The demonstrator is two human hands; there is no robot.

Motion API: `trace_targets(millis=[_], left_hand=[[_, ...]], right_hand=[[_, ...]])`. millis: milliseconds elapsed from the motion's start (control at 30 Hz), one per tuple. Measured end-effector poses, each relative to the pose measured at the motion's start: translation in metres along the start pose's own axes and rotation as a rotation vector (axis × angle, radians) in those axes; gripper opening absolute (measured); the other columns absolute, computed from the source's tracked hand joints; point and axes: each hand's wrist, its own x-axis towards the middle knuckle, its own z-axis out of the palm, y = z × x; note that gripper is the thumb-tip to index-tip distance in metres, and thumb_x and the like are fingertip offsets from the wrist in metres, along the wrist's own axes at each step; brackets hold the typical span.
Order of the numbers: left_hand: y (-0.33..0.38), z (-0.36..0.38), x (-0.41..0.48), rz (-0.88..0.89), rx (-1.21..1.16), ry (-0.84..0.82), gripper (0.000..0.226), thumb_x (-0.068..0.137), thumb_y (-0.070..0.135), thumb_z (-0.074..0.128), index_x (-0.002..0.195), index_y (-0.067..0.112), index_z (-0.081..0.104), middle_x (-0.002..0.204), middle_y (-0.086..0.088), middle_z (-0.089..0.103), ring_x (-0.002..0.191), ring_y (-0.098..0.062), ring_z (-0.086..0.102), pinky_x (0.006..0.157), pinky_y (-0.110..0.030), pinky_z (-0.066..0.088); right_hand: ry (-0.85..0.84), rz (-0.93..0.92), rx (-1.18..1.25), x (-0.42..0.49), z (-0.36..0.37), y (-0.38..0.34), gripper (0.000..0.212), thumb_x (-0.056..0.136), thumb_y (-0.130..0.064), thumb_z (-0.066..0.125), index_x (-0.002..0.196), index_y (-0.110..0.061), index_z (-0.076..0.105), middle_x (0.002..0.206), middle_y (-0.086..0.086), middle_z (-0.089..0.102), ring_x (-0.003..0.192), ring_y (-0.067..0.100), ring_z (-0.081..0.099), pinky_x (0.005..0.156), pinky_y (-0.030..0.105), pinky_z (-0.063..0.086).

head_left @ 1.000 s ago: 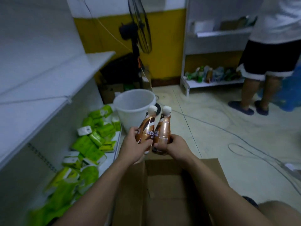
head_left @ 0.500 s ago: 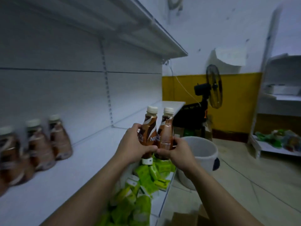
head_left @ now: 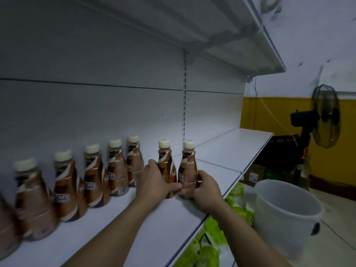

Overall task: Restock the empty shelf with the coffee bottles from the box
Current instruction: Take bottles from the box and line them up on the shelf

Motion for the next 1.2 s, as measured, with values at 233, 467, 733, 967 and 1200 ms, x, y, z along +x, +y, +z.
trace_targets(millis=[233,467,733,967,1200], left_hand=[[0.032,-0.058,0.050,-0.029,-0.201,-0.191,0.107,0.059,0.035,0.089,0.144,0.026,0.025,0.141,-0.006,0.044,0.121,-0.026,0.050,0.100,-0.045,0.045],[0.053,-0.070,0.074,0.220,0.197,-0.280,0.045,0.074,0.021,0.080,0.114,0.027,0.059,0.111,0.002,0.062,0.093,-0.018,0.059,0.082,-0.035,0.049],[0.036,-0.051,0.103,0.289,0.599,0.053,0.048,0.074,0.046,0.074,0.114,0.024,0.060,0.108,-0.004,0.060,0.098,-0.024,0.055,0.095,-0.043,0.034],[0.023,-0.057,0.119,0.225,0.859,0.197,0.041,0.074,0.046,0.071,0.106,0.021,0.064,0.106,-0.009,0.063,0.108,-0.031,0.049,0.092,-0.045,0.030],[0.009,-0.045,0.131,0.192,0.904,0.313,0.043,0.076,0.046,0.068,0.111,0.022,0.063,0.111,-0.010,0.062,0.114,-0.034,0.042,0.091,-0.045,0.030]], right_hand=[[0.062,-0.074,-0.060,0.015,0.017,0.010,0.051,0.062,-0.032,0.083,0.107,-0.030,0.059,0.105,-0.002,0.064,0.091,0.015,0.063,0.083,0.038,0.054],[0.107,-0.105,-0.042,0.016,0.018,0.016,0.059,0.064,-0.025,0.086,0.110,-0.039,0.051,0.107,-0.009,0.064,0.096,0.014,0.062,0.087,0.038,0.052],[0.012,-0.071,-0.138,0.046,0.031,0.007,0.059,0.069,-0.031,0.084,0.120,-0.028,0.054,0.113,-0.006,0.064,0.101,0.017,0.061,0.090,0.036,0.051],[-0.075,-0.028,-0.296,0.104,0.062,-0.012,0.059,0.073,-0.031,0.081,0.122,-0.017,0.051,0.117,0.001,0.063,0.106,0.022,0.059,0.089,0.031,0.047],[-0.071,-0.031,-0.199,0.135,0.097,-0.010,0.050,0.083,-0.022,0.072,0.128,-0.020,0.047,0.121,0.002,0.062,0.111,0.023,0.058,0.091,0.031,0.042]])
